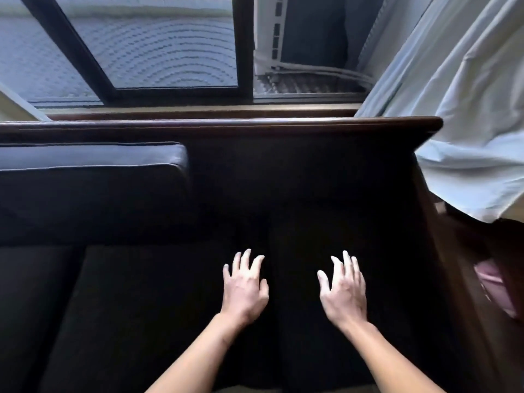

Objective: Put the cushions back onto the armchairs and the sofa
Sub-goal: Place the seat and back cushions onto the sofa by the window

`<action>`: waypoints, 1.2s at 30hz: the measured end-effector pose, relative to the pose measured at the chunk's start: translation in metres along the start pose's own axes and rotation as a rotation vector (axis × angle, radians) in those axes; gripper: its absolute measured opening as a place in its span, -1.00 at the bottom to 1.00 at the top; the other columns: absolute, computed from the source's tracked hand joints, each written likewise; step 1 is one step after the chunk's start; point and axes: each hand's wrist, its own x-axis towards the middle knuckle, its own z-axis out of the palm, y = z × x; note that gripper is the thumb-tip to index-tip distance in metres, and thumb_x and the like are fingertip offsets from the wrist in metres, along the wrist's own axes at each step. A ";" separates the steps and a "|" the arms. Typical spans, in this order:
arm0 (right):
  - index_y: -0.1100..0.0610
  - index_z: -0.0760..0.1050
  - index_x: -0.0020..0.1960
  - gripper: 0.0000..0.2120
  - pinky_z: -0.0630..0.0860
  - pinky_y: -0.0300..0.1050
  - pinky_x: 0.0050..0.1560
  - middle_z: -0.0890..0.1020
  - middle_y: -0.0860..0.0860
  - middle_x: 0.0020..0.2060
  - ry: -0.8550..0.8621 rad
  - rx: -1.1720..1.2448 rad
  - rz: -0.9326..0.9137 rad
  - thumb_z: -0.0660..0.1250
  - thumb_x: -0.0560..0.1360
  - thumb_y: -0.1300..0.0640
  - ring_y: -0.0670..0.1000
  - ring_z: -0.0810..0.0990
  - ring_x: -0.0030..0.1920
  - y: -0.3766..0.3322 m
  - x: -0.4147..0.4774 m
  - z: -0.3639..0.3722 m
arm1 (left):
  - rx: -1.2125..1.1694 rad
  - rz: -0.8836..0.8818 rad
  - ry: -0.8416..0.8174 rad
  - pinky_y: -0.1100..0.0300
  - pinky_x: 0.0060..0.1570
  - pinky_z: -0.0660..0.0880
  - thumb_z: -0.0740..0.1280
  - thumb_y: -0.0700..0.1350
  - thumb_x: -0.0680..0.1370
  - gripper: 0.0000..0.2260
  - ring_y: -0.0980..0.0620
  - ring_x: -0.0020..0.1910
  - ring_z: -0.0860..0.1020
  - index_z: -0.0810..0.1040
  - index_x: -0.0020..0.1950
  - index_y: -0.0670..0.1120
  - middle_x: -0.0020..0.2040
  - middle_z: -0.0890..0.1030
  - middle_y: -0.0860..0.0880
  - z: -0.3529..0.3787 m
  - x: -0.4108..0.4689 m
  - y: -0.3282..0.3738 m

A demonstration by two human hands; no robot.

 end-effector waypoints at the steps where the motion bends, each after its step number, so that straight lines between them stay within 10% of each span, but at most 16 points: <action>1: 0.15 0.27 0.56 -0.44 0.06 0.16 0.61 0.15 0.14 0.63 -0.013 -0.011 0.018 0.21 0.65 -0.10 0.13 0.01 0.65 0.024 0.005 -0.002 | -0.083 -0.043 -0.010 -0.11 0.62 0.08 0.23 0.03 0.67 -0.46 -0.09 0.68 0.07 0.22 0.65 0.03 0.70 0.15 -0.08 0.021 0.004 0.014; 7: 0.19 0.10 0.61 -0.34 0.05 0.17 0.61 0.06 0.19 0.64 -0.104 -0.076 0.189 0.15 0.66 -0.15 0.18 -0.03 0.64 0.125 0.058 0.007 | -0.498 -0.442 -0.053 -0.12 0.51 0.33 0.28 0.17 0.66 -0.29 -0.25 0.54 0.36 0.08 0.69 -0.10 0.60 0.30 -0.21 0.107 0.042 0.059; 14: 0.22 -0.14 0.64 -0.05 0.21 0.26 0.52 0.11 0.26 0.61 -0.104 0.061 0.430 0.18 0.56 -0.35 0.29 0.18 0.57 0.195 0.105 0.040 | -0.502 -0.596 0.004 -0.25 0.49 0.28 0.17 0.38 0.62 -0.09 -0.35 0.62 0.15 -0.29 0.70 0.00 0.67 0.07 -0.28 0.167 0.081 0.075; 19: 0.17 -0.03 0.62 -0.02 0.52 0.28 0.16 0.34 0.29 0.46 -0.018 0.037 0.450 0.11 0.49 -0.49 0.34 0.48 0.33 0.204 0.110 0.055 | -0.575 -0.583 0.114 -0.11 0.46 0.37 0.31 0.45 0.50 0.03 -0.25 0.52 0.37 -0.10 0.71 -0.07 0.62 0.22 -0.20 0.183 0.090 0.059; 36: 0.14 0.38 0.02 -0.31 0.41 0.14 -0.09 0.61 0.30 -0.02 0.191 0.183 0.407 0.04 0.51 -0.52 0.38 0.60 0.01 0.173 0.085 -0.001 | -0.541 -0.558 0.274 -0.19 0.45 0.38 0.16 0.44 0.59 -0.17 -0.26 0.49 0.43 0.12 0.68 -0.06 0.59 0.37 -0.15 0.191 0.082 0.036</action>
